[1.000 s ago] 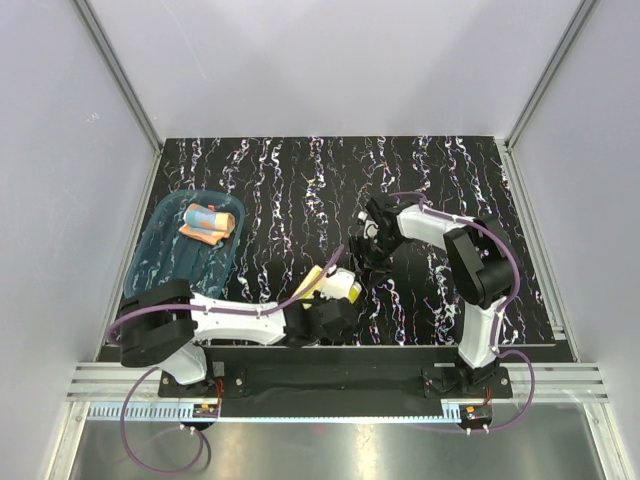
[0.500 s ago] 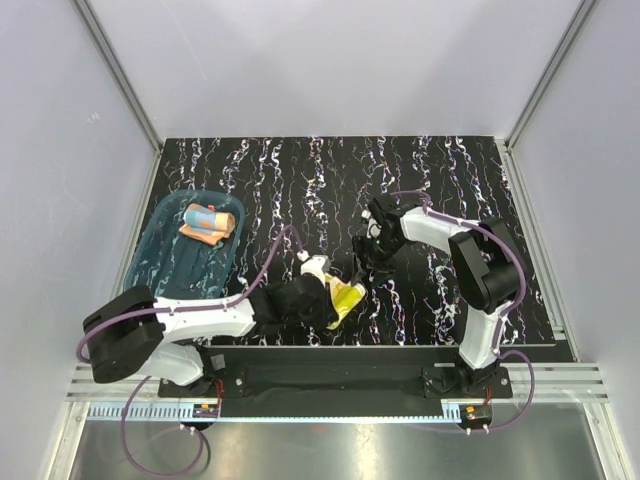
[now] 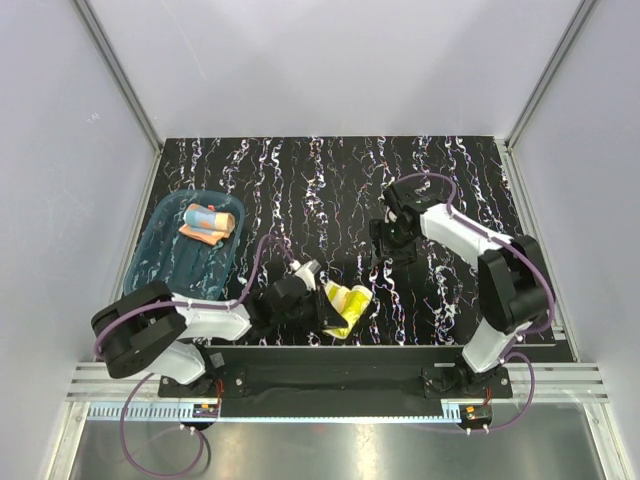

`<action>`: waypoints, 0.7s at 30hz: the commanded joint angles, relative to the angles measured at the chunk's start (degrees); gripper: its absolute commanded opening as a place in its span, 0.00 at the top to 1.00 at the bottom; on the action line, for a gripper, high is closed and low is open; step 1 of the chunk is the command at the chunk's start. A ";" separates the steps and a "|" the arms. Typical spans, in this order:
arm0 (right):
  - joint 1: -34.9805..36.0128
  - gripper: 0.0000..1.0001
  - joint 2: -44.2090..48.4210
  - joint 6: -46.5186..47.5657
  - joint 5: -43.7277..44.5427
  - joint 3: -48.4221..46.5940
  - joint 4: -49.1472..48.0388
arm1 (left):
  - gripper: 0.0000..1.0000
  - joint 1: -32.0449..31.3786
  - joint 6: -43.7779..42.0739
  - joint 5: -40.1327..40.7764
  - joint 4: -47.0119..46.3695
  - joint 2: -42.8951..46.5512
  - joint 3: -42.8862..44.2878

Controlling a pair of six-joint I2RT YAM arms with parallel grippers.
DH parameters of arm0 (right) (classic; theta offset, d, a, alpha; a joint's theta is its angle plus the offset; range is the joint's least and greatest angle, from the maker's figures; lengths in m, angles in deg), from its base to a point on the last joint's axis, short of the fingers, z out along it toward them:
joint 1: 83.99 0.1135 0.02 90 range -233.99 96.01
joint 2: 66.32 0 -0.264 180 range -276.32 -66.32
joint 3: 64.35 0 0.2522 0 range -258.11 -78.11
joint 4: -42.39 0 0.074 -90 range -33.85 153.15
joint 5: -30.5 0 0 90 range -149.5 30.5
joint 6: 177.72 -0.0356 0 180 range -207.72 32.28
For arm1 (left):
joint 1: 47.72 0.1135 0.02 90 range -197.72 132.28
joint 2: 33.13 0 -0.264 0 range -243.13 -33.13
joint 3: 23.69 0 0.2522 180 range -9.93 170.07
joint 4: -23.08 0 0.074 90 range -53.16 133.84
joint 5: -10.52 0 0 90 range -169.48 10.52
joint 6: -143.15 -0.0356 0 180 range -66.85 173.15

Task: Roll the towels
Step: Roll the towel

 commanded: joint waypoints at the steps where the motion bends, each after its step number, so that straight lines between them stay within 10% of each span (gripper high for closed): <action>1: -0.60 0.28 5.47 -0.09 3.23 -0.37 2.19 | 1.00 1.07 9.41 -5.46 -17.40 -1.73 -3.35; 8: -0.69 0.29 13.64 -3.16 -4.58 6.99 -1.31 | 1.00 2.47 22.67 -2.39 -37.88 -4.55 -13.35; 21: 3.52 0.30 22.44 -11.77 -16.63 17.90 -12.48 | 1.00 3.18 33.24 8.77 -30.43 2.22 -22.95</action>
